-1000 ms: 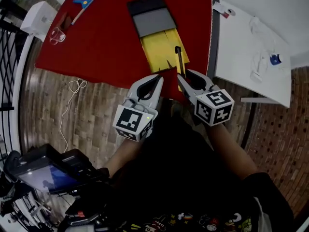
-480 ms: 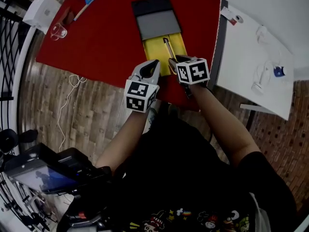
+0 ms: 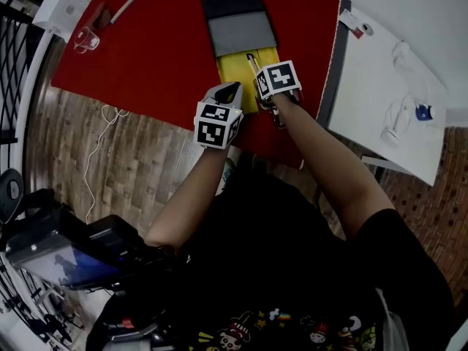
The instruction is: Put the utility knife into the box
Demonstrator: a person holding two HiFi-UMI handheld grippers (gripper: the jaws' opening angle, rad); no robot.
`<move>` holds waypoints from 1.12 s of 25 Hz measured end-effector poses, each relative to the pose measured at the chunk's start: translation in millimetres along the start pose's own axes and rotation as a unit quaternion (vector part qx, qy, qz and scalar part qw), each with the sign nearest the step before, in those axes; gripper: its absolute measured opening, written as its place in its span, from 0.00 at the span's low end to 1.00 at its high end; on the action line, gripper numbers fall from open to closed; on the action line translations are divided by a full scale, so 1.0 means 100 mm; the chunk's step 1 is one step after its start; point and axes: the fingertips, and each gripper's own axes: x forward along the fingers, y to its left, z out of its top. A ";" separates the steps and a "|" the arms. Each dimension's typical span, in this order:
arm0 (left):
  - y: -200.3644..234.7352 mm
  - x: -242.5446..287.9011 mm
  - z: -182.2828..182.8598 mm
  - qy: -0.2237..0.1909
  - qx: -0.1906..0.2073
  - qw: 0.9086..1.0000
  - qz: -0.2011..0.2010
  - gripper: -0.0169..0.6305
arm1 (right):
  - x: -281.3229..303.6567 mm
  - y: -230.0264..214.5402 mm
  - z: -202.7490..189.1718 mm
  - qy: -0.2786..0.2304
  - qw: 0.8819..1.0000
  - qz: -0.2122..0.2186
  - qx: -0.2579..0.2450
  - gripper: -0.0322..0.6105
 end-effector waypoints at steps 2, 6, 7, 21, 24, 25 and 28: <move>0.00 0.02 0.00 0.002 -0.002 1.000 -0.001 0.03 | 0.05 -0.02 0.01 0.015 1.000 -0.014 -0.002 0.26; 0.01 0.02 0.01 0.001 -0.005 1.000 -0.001 0.03 | 0.14 -0.03 -0.02 0.037 0.999 -0.031 -0.005 0.26; 0.01 0.01 0.02 0.000 -0.006 1.000 -0.001 0.03 | 0.16 -0.03 -0.03 0.040 0.999 -0.034 -0.004 0.26; 0.11 -0.12 0.01 -0.001 -0.010 1.000 0.002 0.03 | 0.03 0.05 0.02 -0.019 0.999 -0.034 0.006 0.31; 0.08 -0.17 0.04 -0.003 -0.005 1.000 0.000 0.03 | -0.28 0.11 0.12 -0.080 0.997 -0.021 0.008 0.15; 0.06 -0.19 0.07 -0.007 -0.004 1.000 -0.001 0.03 | -0.41 0.13 0.14 -0.105 0.994 -0.015 0.008 0.09; 0.02 -0.30 0.23 -0.027 0.005 1.000 -0.007 0.03 | -0.91 0.19 0.22 -0.189 0.982 0.015 0.013 0.08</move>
